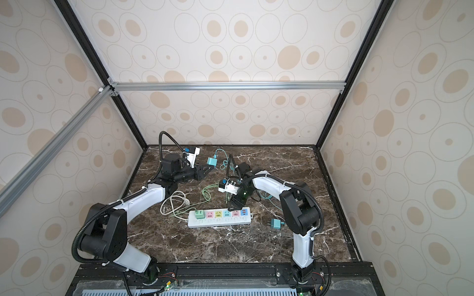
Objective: Insert plugs into power strip
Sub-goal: Turn over the socket at the center of the table, then pass the plug.
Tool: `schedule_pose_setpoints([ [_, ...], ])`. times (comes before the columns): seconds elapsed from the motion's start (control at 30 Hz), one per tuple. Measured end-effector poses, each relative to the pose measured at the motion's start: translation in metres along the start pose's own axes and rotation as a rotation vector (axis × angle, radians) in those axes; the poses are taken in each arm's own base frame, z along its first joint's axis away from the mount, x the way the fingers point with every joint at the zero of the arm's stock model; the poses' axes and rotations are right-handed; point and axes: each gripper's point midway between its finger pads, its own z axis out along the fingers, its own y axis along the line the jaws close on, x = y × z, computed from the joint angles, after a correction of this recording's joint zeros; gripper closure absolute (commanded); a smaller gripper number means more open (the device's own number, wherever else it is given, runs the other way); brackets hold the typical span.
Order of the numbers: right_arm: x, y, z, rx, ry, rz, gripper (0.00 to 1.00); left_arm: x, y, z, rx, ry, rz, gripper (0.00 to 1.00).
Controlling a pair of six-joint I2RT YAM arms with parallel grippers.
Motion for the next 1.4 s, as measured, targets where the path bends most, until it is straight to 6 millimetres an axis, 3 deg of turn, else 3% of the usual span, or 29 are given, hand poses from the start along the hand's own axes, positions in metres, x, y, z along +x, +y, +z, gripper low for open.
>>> schedule_pose_setpoints([
  [0.13,-0.011,-0.003,-0.019,0.095,-0.076,0.042,0.4,0.006,0.0,-0.001,0.007,0.007,-0.003,0.86],
  [0.3,-0.042,0.001,-0.081,0.213,-0.313,0.144,0.49,0.019,-0.011,-0.009,0.059,0.02,-0.001,0.86],
  [0.37,-0.051,0.002,-0.109,0.238,-0.436,0.192,0.4,0.023,-0.02,-0.012,0.108,0.019,0.006,0.86],
  [0.47,-0.058,0.008,-0.134,0.235,-0.568,0.261,0.3,0.027,-0.034,-0.015,0.2,0.008,0.009,0.86],
  [0.67,-0.084,0.021,-0.152,0.12,-0.718,0.362,0.29,0.037,-0.066,-0.027,0.379,-0.038,-0.011,0.86],
  [0.97,-0.109,0.042,-0.167,-0.013,-0.815,0.363,0.34,0.023,-0.126,-0.046,0.634,-0.097,0.05,0.87],
  [1.4,-0.122,0.065,-0.175,-0.154,-0.849,0.285,0.47,0.032,-0.141,-0.051,0.708,-0.05,0.055,0.87],
])
